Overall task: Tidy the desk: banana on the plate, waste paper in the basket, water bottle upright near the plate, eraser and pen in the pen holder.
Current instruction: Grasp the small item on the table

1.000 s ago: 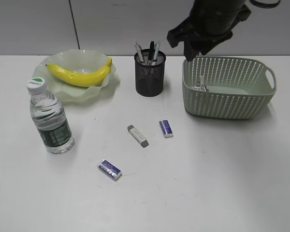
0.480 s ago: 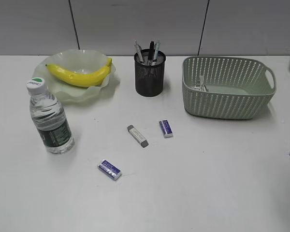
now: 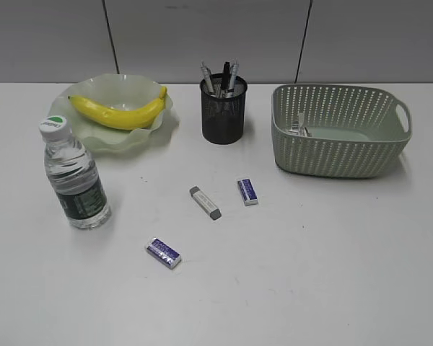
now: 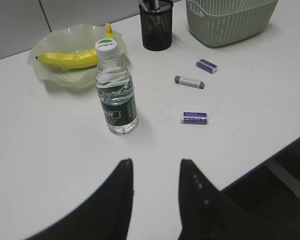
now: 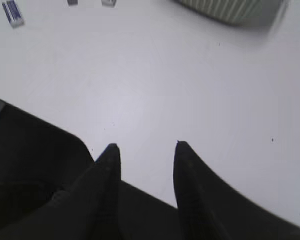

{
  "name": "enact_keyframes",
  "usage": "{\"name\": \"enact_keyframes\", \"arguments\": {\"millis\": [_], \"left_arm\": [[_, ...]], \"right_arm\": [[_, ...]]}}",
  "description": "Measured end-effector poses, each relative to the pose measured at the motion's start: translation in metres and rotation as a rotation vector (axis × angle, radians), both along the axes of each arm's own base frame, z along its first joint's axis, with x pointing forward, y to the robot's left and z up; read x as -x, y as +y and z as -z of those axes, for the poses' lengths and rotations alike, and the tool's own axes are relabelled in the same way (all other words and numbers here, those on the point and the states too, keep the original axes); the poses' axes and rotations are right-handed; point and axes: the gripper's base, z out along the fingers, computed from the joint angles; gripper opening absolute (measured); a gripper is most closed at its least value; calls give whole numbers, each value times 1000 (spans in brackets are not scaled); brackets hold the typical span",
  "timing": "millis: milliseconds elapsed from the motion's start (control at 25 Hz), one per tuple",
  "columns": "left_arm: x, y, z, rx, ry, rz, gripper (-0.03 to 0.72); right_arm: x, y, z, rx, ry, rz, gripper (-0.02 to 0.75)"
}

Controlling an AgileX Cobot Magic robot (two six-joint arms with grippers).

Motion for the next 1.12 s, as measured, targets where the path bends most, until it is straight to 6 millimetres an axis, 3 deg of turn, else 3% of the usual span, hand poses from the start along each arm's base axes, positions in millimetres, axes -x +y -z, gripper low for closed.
{"name": "enact_keyframes", "arguments": {"millis": [200, 320, 480, 600, 800, 960, 1120], "left_arm": [[-20, -15, -6, -23, 111, 22, 237], [-49, -39, -16, 5, 212, 47, 237], [-100, -77, -17, 67, 395, 55, 238], [-149, -111, 4, 58, 613, 23, 238], [-211, -159, 33, 120, 909, -47, 239], [-242, -195, 62, 69, 1073, -117, 241], [-257, -233, 81, 9, 1110, -145, 242]], "right_arm": [[35, -22, -5, -117, -210, -8, 297], [50, -31, -5, -170, -302, -8, 297], [52, -33, -4, -175, -315, -7, 296], [52, -33, -4, -174, -315, -7, 296], [52, -33, -4, -172, -316, -8, 296], [52, -33, -4, -171, -316, -8, 296], [52, -33, -4, -171, -316, -8, 296]]}}
